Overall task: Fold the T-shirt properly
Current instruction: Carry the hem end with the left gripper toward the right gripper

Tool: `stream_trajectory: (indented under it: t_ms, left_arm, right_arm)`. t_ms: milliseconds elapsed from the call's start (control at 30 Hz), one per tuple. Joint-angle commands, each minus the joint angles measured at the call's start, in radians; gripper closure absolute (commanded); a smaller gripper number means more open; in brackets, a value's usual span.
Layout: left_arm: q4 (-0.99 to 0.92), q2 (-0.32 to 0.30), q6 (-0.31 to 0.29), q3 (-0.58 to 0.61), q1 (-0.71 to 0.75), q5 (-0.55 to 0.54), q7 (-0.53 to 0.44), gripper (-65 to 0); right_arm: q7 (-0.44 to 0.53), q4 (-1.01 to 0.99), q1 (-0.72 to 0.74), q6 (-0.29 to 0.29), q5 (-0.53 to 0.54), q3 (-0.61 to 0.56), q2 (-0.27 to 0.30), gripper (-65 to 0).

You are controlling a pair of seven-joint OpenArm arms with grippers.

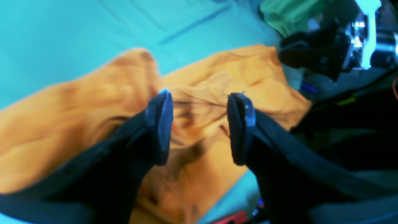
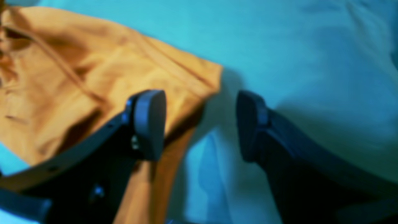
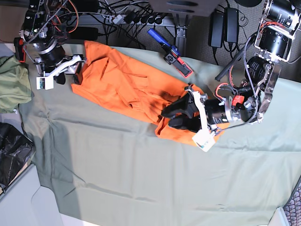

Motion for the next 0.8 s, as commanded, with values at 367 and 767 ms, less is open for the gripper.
stream_trajectory:
  t_ms: [367, 767]
  left_arm:
    - [0.047, -0.067, -0.016, -0.182, -0.016, 0.037, -0.013, -25.7]
    - [-0.009, -0.032, -0.016, -0.168, 0.011, 0.264, -0.132, 0.0]
  right_arm:
    - [0.016, -0.128, 0.003, 0.087, 0.129, 0.076, 0.016, -36.0]
    - [0.016, -0.127, 0.006, 0.087, 0.145, 0.076, 0.011, -36.0]
